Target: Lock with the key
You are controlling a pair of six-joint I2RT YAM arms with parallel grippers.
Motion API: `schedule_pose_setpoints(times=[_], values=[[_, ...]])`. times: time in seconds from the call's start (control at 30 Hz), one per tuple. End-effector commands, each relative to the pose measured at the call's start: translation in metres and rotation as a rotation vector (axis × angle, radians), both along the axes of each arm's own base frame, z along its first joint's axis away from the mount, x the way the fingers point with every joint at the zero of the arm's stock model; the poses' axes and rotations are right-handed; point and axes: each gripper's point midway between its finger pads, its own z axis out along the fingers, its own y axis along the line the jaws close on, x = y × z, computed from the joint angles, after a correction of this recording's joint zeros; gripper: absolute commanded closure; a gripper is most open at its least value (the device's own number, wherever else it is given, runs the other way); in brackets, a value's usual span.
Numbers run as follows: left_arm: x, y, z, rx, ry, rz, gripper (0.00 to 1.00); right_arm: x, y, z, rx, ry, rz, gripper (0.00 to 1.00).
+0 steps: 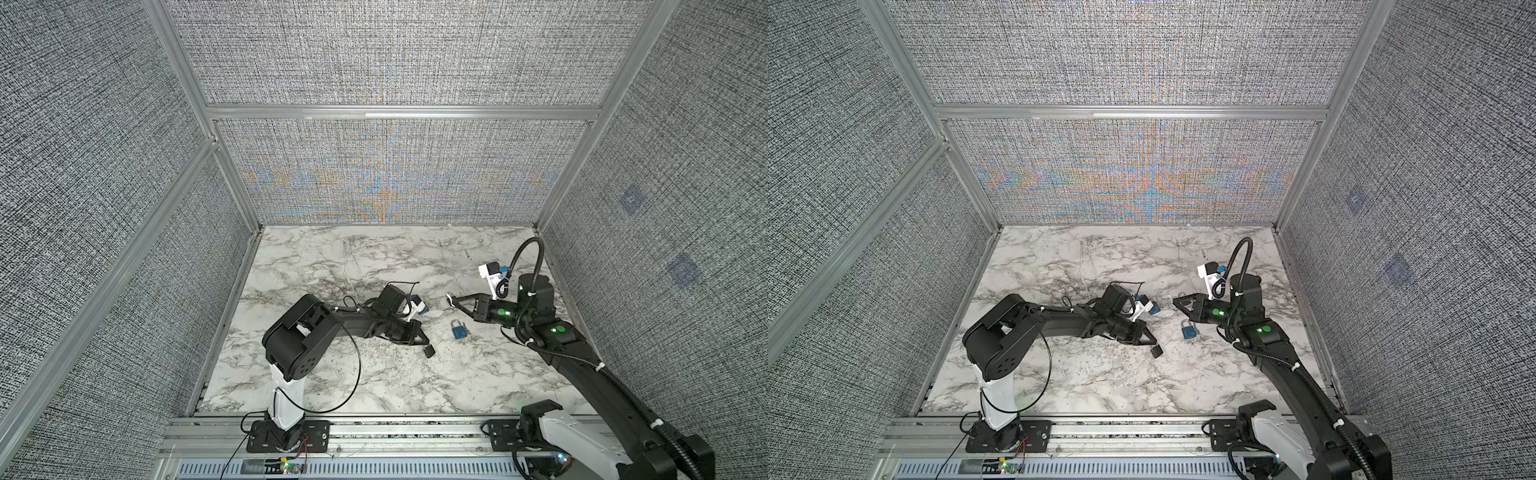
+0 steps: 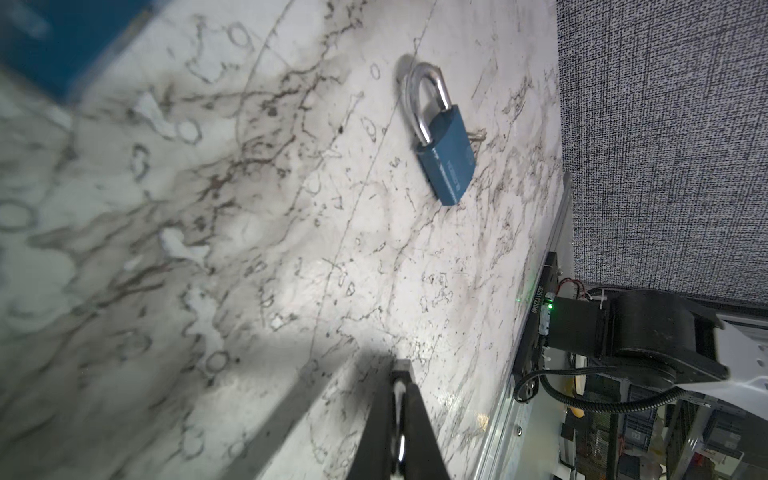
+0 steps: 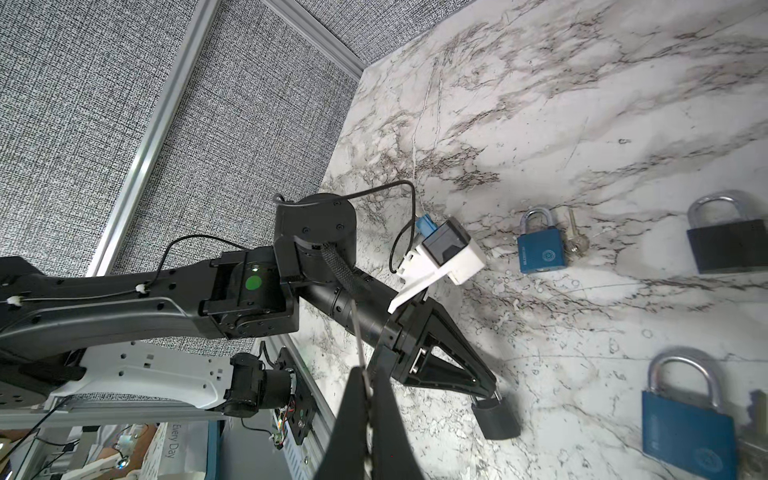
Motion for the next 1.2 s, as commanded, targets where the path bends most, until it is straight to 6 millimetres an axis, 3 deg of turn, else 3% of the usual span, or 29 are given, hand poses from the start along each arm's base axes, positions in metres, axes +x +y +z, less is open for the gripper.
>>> schedule_pose_setpoints(times=[0.0, 0.07, 0.2, 0.6, 0.73, 0.93, 1.17], values=[[0.003, 0.002, -0.006, 0.033, -0.017, 0.002, 0.85, 0.001, 0.000, 0.002, -0.006, -0.005, -0.006, 1.00], [0.005, 0.003, -0.009, 0.051, -0.016, 0.008, 0.76, 0.002, -0.001, 0.003, -0.007, -0.005, -0.010, 1.00], [0.009, 0.004, -0.011, 0.079, -0.025, 0.021, 0.67, 0.003, -0.001, 0.004, -0.015, -0.008, -0.009, 1.00], [0.031, 0.016, 0.008, 0.150, -0.134, 0.105, 0.63, 0.004, -0.007, 0.006, -0.067, -0.019, -0.030, 1.00], [0.039, 0.023, 0.020, 0.168, -0.186, 0.144, 0.63, 0.002, -0.005, -0.003, -0.084, -0.008, -0.019, 1.00], [0.068, 0.051, 0.052, 0.187, -0.290, 0.313, 0.63, -0.005, 0.002, -0.045, -0.229, 0.039, -0.001, 1.00], [0.085, 0.090, 0.116, 0.062, -0.469, 0.492, 0.62, -0.015, 0.022, -0.106, -0.406, 0.085, 0.074, 1.00]])
